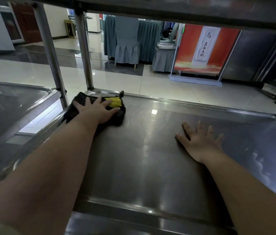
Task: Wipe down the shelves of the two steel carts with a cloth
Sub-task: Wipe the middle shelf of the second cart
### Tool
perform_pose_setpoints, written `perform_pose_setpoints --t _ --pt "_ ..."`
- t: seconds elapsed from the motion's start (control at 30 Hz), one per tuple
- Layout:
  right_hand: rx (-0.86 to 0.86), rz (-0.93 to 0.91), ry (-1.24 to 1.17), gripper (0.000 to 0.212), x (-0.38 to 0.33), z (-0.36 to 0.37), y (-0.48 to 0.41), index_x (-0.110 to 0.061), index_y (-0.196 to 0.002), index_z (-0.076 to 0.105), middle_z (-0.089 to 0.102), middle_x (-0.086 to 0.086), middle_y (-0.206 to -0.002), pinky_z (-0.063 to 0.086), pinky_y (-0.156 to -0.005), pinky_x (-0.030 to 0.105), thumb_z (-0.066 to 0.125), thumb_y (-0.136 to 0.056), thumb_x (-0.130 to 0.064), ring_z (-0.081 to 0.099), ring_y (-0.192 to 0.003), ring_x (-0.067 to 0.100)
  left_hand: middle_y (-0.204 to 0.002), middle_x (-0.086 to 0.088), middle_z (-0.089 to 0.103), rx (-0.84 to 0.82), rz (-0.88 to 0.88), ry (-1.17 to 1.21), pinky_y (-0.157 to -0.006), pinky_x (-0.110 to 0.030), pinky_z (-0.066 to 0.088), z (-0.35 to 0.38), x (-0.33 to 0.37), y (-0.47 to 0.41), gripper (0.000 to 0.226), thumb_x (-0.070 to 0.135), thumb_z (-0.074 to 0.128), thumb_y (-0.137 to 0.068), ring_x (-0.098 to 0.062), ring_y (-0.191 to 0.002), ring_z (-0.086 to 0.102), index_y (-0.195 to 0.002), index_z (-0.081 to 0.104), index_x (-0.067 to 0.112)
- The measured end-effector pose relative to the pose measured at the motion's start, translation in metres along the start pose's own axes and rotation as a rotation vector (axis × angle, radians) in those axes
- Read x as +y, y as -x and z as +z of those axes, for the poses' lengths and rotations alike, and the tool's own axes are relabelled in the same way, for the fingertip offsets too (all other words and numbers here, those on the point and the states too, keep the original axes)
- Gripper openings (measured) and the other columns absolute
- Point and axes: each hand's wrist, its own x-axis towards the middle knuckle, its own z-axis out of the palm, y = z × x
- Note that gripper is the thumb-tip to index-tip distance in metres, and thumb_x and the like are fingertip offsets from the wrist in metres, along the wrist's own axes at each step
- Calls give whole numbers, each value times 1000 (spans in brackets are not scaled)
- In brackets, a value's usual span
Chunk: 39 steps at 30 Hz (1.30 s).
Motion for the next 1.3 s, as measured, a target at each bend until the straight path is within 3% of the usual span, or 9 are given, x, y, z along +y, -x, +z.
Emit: perform_pose_setpoints --t 0.17,0.3,0.47,0.7,0.9,1.0,1.13,1.23,1.3 --pt "-1 -11 -52 93 3 2 -2 -51 -149 -3 -5 1 -164 -9 -110 65 6 -66 -95 -8 -148 36 -161 9 3 -24 296 -2 -101 -77 -8 14 128 31 75 86 20 -77 -34 -147 -6 -145 12 54" --pt "36 -32 -168 95 8 1 -4 -51 -148 -7 1 3 -164 -10 -109 66 4 -64 -96 -5 -148 38 -161 10 3 -21 391 0 -102 -75 -9 23 180 53 69 83 21 -81 -33 -147 -7 -144 12 57" --pt "-6 -54 -132 97 6 -4 0 -54 -147 -5 -2 3 -164 -9 -109 67 4 -61 -99 -6 -148 39 -160 17 4 -1 370 9 -107 -71 -3 18 121 60 72 87 19 -78 -24 -148 -2 -143 12 59" --pt "-42 -32 -55 88 0 -12 8 -51 -149 9 -1 5 -164 -5 -110 68 21 -72 -92 -4 -147 40 -160 18 0 -17 12 -28 -109 -68 1 2 -53 104 90 95 1 -58 -21 -148 0 -141 4 62" --pt "-5 45 11 85 -9 -25 24 -46 -147 24 14 7 -162 -7 -107 71 21 -74 -89 -1 -146 44 -160 16 -2 -20 9 -2 -107 -71 -3 10 -39 172 77 92 7 -69 -27 -148 -5 -141 2 64" --pt "-10 39 -100 72 -21 -30 37 -36 -146 32 29 9 -156 10 -111 66 22 -87 -77 8 -146 41 -160 17 -6 -35 126 10 -106 -72 -5 19 11 197 78 92 6 -67 -28 -147 -8 -140 -2 63" --pt "87 -162 -657 46 -27 -38 71 -31 -135 54 52 4 -141 38 -106 34 49 -94 -51 46 -129 26 -160 14 -7 -55 247 5 -103 -73 -11 27 68 218 84 92 1 -63 -32 -147 -11 -140 -4 61" --pt "99 -424 -484 36 -23 -45 104 -28 -125 63 63 0 -127 44 -100 33 62 -90 -33 56 -116 21 -161 12 -6 -26 270 5 -100 -73 -15 33 97 230 83 90 1 -66 -34 -146 -11 -143 -4 58" --pt "56 -499 -489 31 -17 -45 121 -27 -118 67 67 -4 -111 48 -89 33 65 -87 -23 60 -101 17 -161 10 -5 -25 272 19 -97 -73 -17 35 112 236 82 88 3 -68 -36 -146 -12 -144 -3 56"
